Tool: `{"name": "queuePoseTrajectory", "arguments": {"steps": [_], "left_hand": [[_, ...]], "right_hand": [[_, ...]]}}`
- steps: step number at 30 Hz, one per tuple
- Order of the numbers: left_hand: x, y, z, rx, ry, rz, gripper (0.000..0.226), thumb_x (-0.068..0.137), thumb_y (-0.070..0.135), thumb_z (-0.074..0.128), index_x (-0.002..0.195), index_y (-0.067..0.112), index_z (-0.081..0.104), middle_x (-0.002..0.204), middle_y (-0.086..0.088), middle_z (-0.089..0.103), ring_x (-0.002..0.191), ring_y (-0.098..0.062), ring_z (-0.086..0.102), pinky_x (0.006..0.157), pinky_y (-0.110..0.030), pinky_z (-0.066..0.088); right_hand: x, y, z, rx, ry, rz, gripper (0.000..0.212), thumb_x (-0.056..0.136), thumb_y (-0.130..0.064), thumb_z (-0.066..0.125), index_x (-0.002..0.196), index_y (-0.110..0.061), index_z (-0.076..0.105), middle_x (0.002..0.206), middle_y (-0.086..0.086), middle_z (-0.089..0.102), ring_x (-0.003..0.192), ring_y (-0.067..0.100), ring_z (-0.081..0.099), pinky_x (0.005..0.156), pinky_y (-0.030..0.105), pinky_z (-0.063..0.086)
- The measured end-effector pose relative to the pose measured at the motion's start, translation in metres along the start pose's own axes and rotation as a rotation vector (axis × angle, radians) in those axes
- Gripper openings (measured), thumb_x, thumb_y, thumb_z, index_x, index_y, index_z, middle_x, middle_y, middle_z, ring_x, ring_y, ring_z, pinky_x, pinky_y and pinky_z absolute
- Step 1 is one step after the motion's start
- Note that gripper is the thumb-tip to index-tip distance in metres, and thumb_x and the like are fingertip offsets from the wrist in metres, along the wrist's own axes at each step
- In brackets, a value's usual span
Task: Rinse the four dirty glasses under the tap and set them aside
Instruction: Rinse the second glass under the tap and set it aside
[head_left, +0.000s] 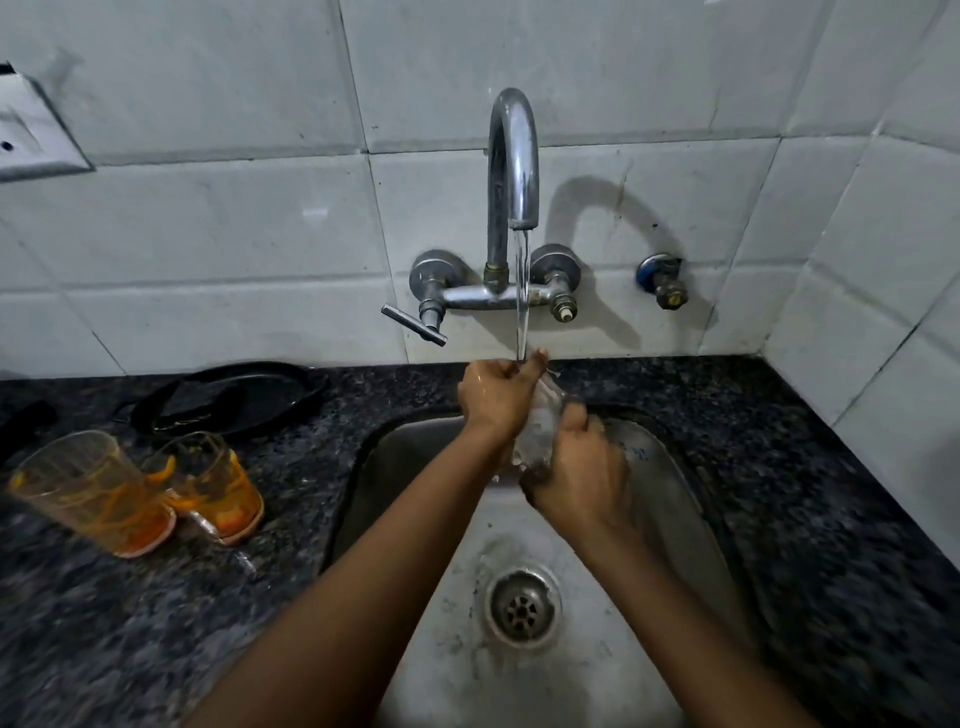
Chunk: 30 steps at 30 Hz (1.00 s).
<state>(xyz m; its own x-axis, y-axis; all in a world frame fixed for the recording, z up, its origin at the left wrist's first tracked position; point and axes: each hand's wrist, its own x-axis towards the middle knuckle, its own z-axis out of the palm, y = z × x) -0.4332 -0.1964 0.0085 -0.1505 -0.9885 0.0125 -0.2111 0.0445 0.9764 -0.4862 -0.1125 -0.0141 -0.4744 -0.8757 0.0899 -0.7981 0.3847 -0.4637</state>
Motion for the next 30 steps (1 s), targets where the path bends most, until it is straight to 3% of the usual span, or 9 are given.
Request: {"name": "queuePoseTrajectory", "arguments": {"steps": [5, 7, 12, 17, 19, 22, 24, 28, 30], "left_hand": [[0.005, 0.004, -0.018, -0.421, -0.167, -0.044, 0.03, 0.082, 0.026, 0.067, 0.057, 0.014, 0.054, 0.052, -0.002, 0.052, 0.047, -0.018, 0.05, 0.057, -0.03, 0.049], [0.007, 0.007, -0.02, -0.462, -0.139, -0.059, 0.026, 0.082, 0.023, 0.066, 0.061, 0.012, 0.056, 0.054, -0.002, 0.055, 0.046, -0.014, 0.054, 0.053, -0.025, 0.05], [0.008, 0.018, -0.007, 0.121, 0.039, 0.048, 0.041, 0.075, 0.031, 0.073, 0.048, 0.017, 0.045, 0.049, -0.001, 0.047, 0.048, -0.015, 0.044, 0.053, -0.025, 0.041], [0.006, 0.008, -0.022, -0.323, -0.164, 0.02, 0.041, 0.075, 0.02, 0.074, 0.048, 0.019, 0.043, 0.037, 0.01, 0.041, 0.036, -0.01, 0.035, 0.044, -0.021, 0.037], [0.004, 0.003, -0.023, -0.316, -0.148, 0.007, 0.037, 0.076, 0.023, 0.073, 0.051, 0.017, 0.045, 0.043, 0.006, 0.044, 0.04, -0.011, 0.039, 0.045, -0.021, 0.039], [0.006, 0.004, -0.009, 0.042, -0.019, -0.001, 0.036, 0.076, 0.03, 0.073, 0.052, 0.014, 0.05, 0.051, -0.003, 0.05, 0.05, -0.016, 0.048, 0.054, -0.029, 0.048], [0.006, 0.005, -0.006, 0.081, 0.07, 0.022, 0.04, 0.077, 0.031, 0.071, 0.048, 0.017, 0.048, 0.047, -0.002, 0.047, 0.047, -0.015, 0.044, 0.052, -0.028, 0.043], [0.004, -0.002, -0.022, -0.223, -0.121, 0.072, 0.037, 0.078, 0.026, 0.072, 0.052, 0.013, 0.048, 0.043, 0.003, 0.045, 0.039, -0.011, 0.042, 0.046, -0.021, 0.04], [0.003, -0.006, -0.023, -0.231, -0.143, 0.068, 0.036, 0.078, 0.026, 0.071, 0.052, 0.016, 0.048, 0.046, 0.002, 0.046, 0.041, -0.012, 0.044, 0.049, -0.022, 0.042]], "right_hand": [[0.011, 0.025, -0.019, 1.217, -0.545, 0.057, 0.066, 0.061, -0.001, 0.079, 0.117, -0.013, 0.047, 0.099, 0.008, 0.066, 0.079, 0.021, 0.069, 0.069, 0.037, 0.059], [0.012, 0.019, -0.023, 1.174, -0.536, 0.02, 0.067, 0.063, -0.005, 0.079, 0.12, -0.012, 0.045, 0.104, 0.014, 0.065, 0.079, 0.022, 0.068, 0.064, 0.036, 0.058], [0.004, -0.006, -0.004, -0.057, 0.022, -0.165, 0.095, 0.071, -0.031, 0.076, 0.141, -0.009, 0.015, 0.13, 0.015, 0.045, 0.111, 0.03, 0.055, 0.085, 0.034, 0.046], [0.017, 0.016, -0.017, 1.277, -0.597, 0.098, 0.064, 0.065, -0.006, 0.074, 0.123, -0.005, 0.048, 0.104, 0.02, 0.066, 0.078, 0.026, 0.067, 0.069, 0.038, 0.058], [0.017, 0.016, -0.016, 1.253, -0.617, 0.149, 0.054, 0.071, -0.002, 0.072, 0.12, -0.006, 0.049, 0.101, 0.019, 0.066, 0.075, 0.027, 0.066, 0.069, 0.042, 0.057], [0.013, -0.002, -0.005, 0.3, -0.212, 0.006, 0.069, 0.069, -0.019, 0.078, 0.126, -0.009, 0.039, 0.111, 0.012, 0.059, 0.094, 0.03, 0.062, 0.078, 0.039, 0.053], [0.011, -0.006, 0.002, 0.023, -0.051, -0.075, 0.079, 0.067, -0.027, 0.079, 0.129, -0.01, 0.033, 0.119, 0.013, 0.054, 0.104, 0.03, 0.058, 0.084, 0.035, 0.049], [0.017, 0.015, -0.012, 1.016, -0.532, 0.042, 0.052, 0.067, -0.009, 0.075, 0.114, -0.012, 0.052, 0.094, 0.012, 0.068, 0.078, 0.022, 0.068, 0.074, 0.042, 0.057], [0.016, 0.02, -0.012, 1.157, -0.639, 0.128, 0.04, 0.078, -0.001, 0.067, 0.115, -0.007, 0.052, 0.085, 0.015, 0.07, 0.072, 0.025, 0.068, 0.073, 0.045, 0.057]]}}
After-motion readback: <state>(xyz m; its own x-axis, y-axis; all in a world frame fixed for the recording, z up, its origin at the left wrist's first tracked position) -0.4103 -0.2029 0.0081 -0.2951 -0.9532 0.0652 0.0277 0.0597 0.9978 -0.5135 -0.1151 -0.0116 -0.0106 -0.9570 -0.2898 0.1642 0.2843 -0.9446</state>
